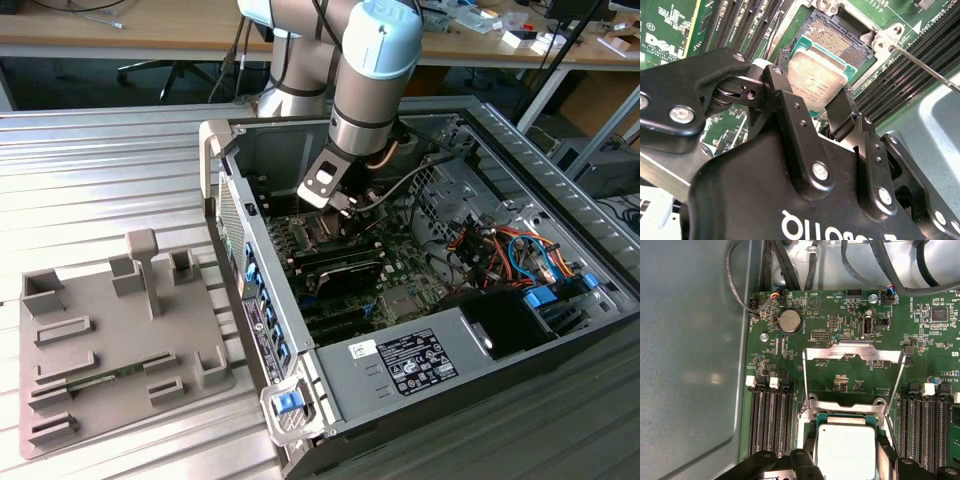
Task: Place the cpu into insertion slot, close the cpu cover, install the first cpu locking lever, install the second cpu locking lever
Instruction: 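Place the cpu into insertion slot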
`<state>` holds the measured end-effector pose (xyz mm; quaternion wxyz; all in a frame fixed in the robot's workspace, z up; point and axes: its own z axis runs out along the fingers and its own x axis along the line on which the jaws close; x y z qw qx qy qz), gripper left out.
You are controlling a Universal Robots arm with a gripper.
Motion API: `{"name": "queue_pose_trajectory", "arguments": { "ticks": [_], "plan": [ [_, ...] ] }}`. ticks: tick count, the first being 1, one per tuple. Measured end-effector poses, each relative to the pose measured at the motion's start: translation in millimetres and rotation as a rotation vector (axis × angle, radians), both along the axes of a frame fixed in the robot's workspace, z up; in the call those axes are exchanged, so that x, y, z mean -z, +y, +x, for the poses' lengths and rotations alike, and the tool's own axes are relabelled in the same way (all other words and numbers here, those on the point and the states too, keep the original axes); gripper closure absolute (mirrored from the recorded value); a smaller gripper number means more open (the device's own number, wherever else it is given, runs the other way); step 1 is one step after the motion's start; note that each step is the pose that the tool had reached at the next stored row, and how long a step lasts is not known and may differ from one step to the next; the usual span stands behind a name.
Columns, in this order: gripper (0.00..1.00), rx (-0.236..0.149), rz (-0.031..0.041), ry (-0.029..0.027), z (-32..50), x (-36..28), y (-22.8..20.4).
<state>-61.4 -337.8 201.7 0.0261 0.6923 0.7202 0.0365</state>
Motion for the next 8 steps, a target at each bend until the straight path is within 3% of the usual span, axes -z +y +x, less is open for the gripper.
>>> {"name": "queue_pose_trajectory", "arguments": {
  "ticks": [8],
  "plan": [
    [0.45,0.0,0.0002,-0.0001,-2.3,2.0,0.1]
  ]
}}
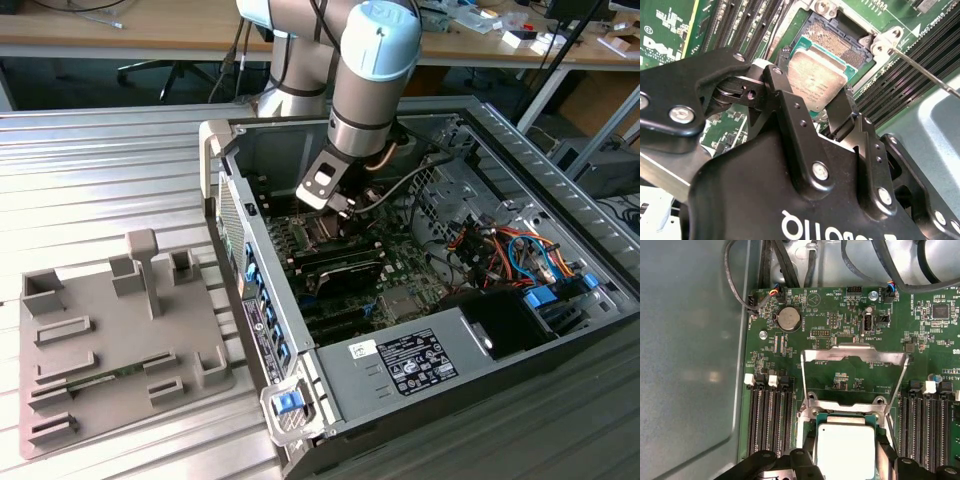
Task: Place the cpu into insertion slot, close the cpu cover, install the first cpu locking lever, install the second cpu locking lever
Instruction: 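Place the cpu into insertion slot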
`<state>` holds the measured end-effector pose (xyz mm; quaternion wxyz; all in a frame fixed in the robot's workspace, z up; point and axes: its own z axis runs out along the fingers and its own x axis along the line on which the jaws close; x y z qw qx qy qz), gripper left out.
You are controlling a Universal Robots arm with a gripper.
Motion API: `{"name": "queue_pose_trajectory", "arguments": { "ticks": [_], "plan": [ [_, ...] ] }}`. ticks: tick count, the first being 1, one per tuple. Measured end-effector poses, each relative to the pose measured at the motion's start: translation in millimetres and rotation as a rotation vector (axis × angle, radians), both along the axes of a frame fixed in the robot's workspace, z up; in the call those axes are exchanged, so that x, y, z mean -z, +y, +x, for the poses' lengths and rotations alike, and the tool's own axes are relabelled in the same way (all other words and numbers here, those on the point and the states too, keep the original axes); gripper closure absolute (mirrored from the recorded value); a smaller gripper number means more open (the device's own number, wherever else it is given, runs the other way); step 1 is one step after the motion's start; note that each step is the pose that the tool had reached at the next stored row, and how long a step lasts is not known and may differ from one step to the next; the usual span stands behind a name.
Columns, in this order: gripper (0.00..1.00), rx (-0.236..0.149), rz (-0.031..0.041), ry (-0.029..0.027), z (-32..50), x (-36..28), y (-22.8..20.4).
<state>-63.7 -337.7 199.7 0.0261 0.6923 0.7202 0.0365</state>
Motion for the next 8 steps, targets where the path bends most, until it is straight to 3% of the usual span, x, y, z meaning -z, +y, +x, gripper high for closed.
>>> {"name": "queue_pose_trajectory", "arguments": {
  "ticks": [8],
  "plan": [
    [0.45,0.0,0.0,-0.0024,-2.6,-3.0,0.9]
  ]
}}
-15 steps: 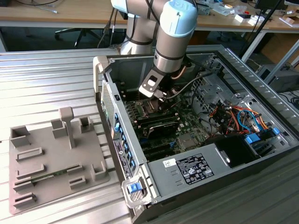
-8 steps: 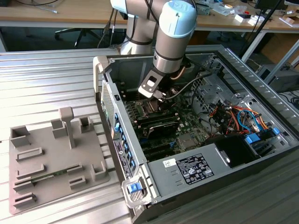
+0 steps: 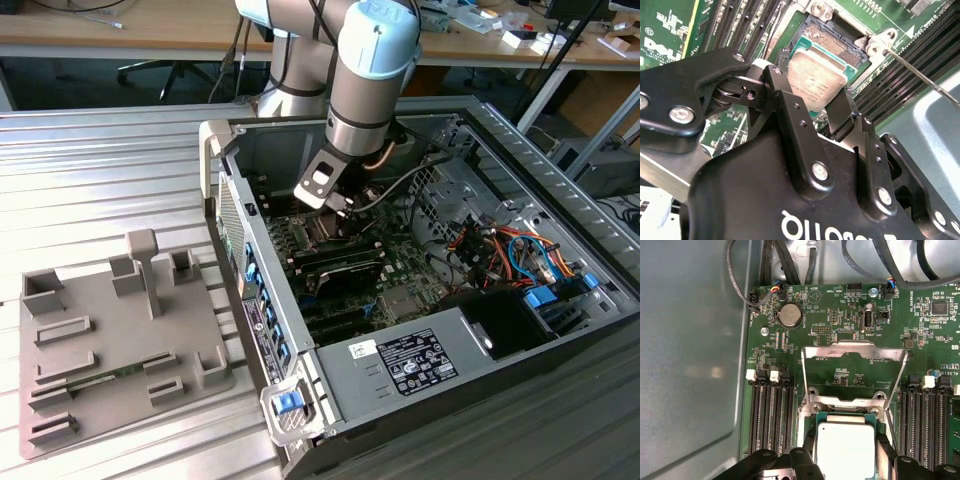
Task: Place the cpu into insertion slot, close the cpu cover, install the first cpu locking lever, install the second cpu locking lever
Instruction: 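Place the cpu into insertion slot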
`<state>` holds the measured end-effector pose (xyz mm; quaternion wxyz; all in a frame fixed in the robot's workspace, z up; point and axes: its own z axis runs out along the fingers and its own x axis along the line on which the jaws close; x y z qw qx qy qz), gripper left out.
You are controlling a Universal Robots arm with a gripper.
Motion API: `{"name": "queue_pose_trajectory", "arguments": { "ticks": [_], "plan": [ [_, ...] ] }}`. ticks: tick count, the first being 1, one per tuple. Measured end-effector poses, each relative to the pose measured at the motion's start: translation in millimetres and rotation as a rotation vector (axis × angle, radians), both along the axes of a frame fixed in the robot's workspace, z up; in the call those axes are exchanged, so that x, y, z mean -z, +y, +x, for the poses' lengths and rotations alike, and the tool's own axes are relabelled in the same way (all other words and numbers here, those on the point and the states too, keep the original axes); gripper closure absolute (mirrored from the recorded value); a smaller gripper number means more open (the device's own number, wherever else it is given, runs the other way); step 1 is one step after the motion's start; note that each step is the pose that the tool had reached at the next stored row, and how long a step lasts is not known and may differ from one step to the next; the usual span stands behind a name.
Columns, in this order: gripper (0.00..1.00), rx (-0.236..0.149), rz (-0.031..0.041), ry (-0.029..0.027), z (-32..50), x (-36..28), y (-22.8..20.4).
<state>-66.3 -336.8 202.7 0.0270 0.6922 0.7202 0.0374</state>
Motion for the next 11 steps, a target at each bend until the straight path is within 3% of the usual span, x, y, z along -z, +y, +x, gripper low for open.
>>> {"name": "queue_pose_trajectory", "arguments": {
  "ticks": [3,11],
  "plan": [
    [0.45,0.0,0.0,-0.0002,-4.4,0.2,0.2],
    [0.45,0.0,-0.0001,0.0,-6.7,2.1,0.2]
  ]
}}
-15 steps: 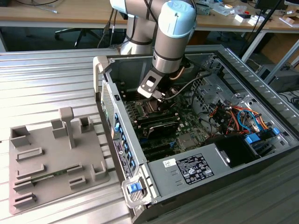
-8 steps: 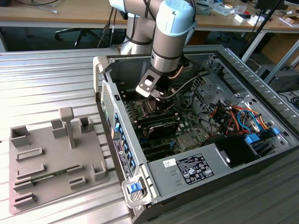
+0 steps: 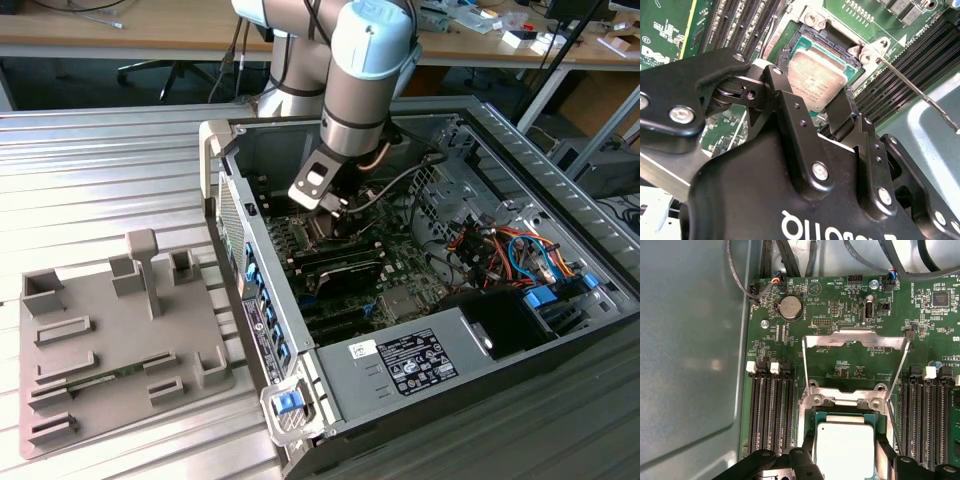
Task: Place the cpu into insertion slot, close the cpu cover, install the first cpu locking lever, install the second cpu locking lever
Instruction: 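Place the cpu into insertion slot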
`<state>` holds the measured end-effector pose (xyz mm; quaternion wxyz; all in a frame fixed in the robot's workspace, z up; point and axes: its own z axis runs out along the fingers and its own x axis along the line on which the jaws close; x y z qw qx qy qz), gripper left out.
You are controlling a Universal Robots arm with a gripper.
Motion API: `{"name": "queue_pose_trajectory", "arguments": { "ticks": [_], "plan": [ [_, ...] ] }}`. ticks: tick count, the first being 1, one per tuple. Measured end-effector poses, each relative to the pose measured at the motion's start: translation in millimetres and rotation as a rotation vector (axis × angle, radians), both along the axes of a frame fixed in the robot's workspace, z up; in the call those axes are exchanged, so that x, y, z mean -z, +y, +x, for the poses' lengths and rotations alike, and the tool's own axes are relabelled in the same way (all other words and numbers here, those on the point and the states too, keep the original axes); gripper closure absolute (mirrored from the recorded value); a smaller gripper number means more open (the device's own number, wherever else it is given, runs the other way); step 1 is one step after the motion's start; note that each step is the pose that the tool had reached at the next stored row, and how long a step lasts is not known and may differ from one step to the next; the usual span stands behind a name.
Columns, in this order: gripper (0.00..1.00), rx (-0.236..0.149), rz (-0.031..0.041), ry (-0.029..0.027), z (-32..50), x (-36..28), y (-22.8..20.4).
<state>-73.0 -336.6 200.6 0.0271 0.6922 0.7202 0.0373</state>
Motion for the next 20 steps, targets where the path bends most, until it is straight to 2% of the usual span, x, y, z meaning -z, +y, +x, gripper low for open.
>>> {"name": "queue_pose_trajectory", "arguments": {
  "ticks": [20],
  "plan": [
    [0.45,0.001,-0.0006,0.0002,-1.6,5.2,0.5]
  ]
}}
